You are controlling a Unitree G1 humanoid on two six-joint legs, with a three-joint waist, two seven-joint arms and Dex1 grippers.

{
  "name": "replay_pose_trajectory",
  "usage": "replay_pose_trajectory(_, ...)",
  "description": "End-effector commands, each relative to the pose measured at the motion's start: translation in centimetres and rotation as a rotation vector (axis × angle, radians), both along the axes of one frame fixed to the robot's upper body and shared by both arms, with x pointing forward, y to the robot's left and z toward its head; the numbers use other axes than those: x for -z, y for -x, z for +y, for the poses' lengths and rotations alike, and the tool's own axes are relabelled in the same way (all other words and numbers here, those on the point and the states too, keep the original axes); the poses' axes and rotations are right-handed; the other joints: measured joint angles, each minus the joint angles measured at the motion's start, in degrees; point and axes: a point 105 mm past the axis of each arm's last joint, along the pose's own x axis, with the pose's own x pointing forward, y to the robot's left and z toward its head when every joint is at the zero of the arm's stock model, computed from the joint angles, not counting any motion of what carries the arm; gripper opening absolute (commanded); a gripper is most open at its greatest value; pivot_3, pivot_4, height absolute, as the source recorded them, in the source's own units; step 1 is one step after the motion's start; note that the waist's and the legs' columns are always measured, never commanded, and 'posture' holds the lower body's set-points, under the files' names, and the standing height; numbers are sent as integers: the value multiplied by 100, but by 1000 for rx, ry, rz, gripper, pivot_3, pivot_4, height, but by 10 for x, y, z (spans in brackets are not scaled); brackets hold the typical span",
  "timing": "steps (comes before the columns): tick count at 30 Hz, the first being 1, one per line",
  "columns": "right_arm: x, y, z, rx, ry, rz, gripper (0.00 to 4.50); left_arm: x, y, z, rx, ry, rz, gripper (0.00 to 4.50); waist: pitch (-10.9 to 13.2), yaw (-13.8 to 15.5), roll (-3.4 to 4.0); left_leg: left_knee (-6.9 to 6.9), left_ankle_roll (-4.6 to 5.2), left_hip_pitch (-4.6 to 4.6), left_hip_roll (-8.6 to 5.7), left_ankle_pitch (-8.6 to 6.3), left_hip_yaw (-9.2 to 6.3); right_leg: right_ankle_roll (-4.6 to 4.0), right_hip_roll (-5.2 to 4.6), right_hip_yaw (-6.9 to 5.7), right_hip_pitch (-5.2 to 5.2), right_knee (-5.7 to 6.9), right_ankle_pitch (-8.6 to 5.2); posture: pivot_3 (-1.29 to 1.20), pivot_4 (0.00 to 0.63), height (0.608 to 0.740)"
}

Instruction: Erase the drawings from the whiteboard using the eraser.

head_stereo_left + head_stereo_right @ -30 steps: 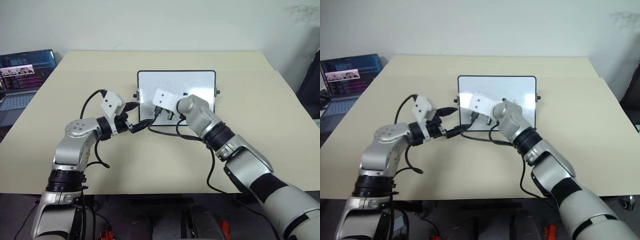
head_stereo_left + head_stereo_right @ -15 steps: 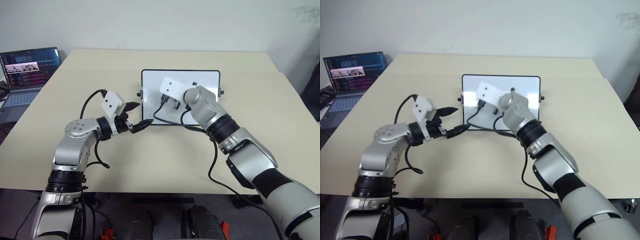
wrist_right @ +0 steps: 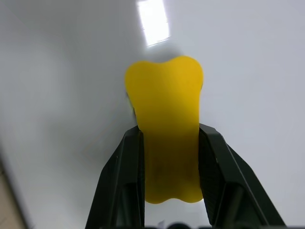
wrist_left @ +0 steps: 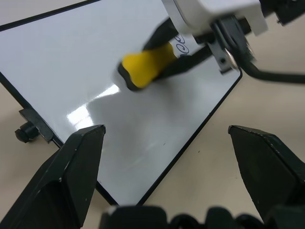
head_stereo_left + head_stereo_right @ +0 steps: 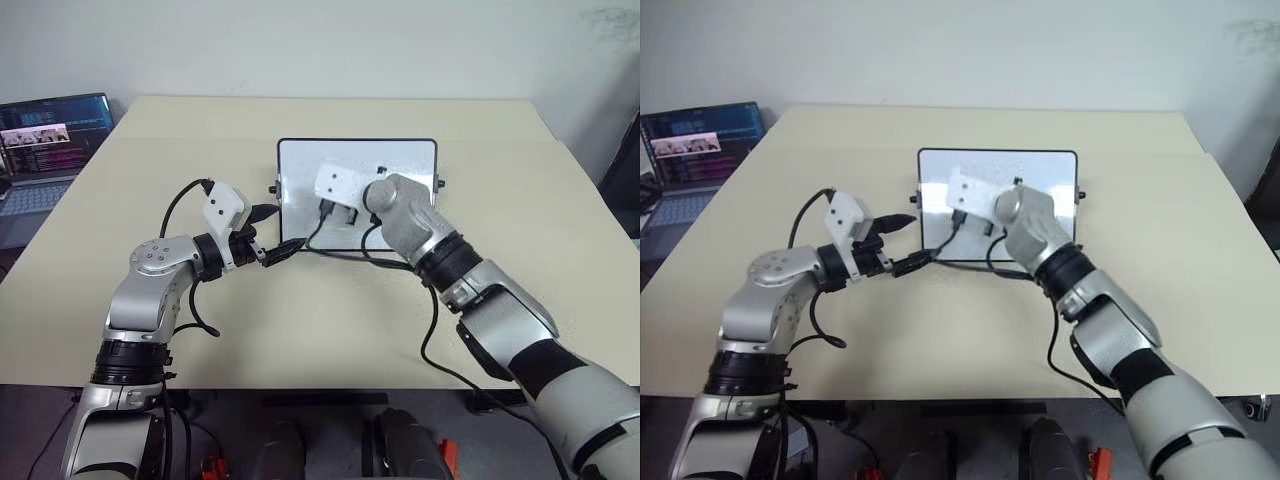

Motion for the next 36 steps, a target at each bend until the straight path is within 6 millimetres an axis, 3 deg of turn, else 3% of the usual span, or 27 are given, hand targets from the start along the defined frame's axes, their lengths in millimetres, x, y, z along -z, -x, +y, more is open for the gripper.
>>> replay_pose_trajectory(1,24,8,-19,22,77,102,1123,-12,3,-2,17,1,-44,4500,0,19,0,1,-1,1,0,1,0,1,0,0,1,3,0,0,150,740)
replay_pose_trajectory(9,15,7,-28,45,82,79,1123,-12,3,-2,21,-3,-41,4500,0,21,0,3,-19,5,-1,11,-2,1,0,0,-2,26,-1,0,150,740)
replay_pose_trajectory(13,-17,12,-19,2,-46,61,1122,-16,3,-1,23,3,-47,4500,2,35,-1,3,-20,0,-1,12,-3,0,-1,-1,-6,25,-1,0,150,740)
replay_pose_trajectory(16,-56,29,-6,-141,-221,36,1122,-27,7,3,40,-1,-59,4500,17,25,-1,1,-20,-8,-1,11,-3,0,-1,0,-13,22,-1,0,150,740)
replay_pose_trajectory(18,-73,39,-10,-179,-304,39,1122,-34,11,5,57,-17,-67,4500,20,9,0,-1,-20,-9,0,11,-4,-1,-1,-3,-16,23,-1,0,150,740)
replay_pose_trajectory(24,-102,55,-61,-188,-355,-12,1122,-62,18,26,40,-75,-114,4500,21,25,0,-4,-38,-14,0,-2,-4,-13,-6,-7,-16,10,-6,0,150,740)
replay_pose_trajectory(26,-102,53,-98,-114,-320,-48,1122,-71,18,41,9,-98,-126,4500,22,37,-1,-6,-40,-18,-1,-4,-1,-12,-8,-8,-13,-7,-6,0,150,740)
replay_pose_trajectory(29,-102,49,-131,-37,-295,-75,1122,-72,17,55,-18,-132,-119,4500,26,40,-1,-6,-42,-29,-3,-7,3,-10,-14,-10,-11,-31,-5,0,150,740)
replay_pose_trajectory(36,-103,59,-162,-30,-351,-71,1122,-75,16,67,-39,-147,-121,4500,42,3,-5,-11,-43,-30,0,-9,8,-14,-13,-7,-14,-33,-4,0,150,740)
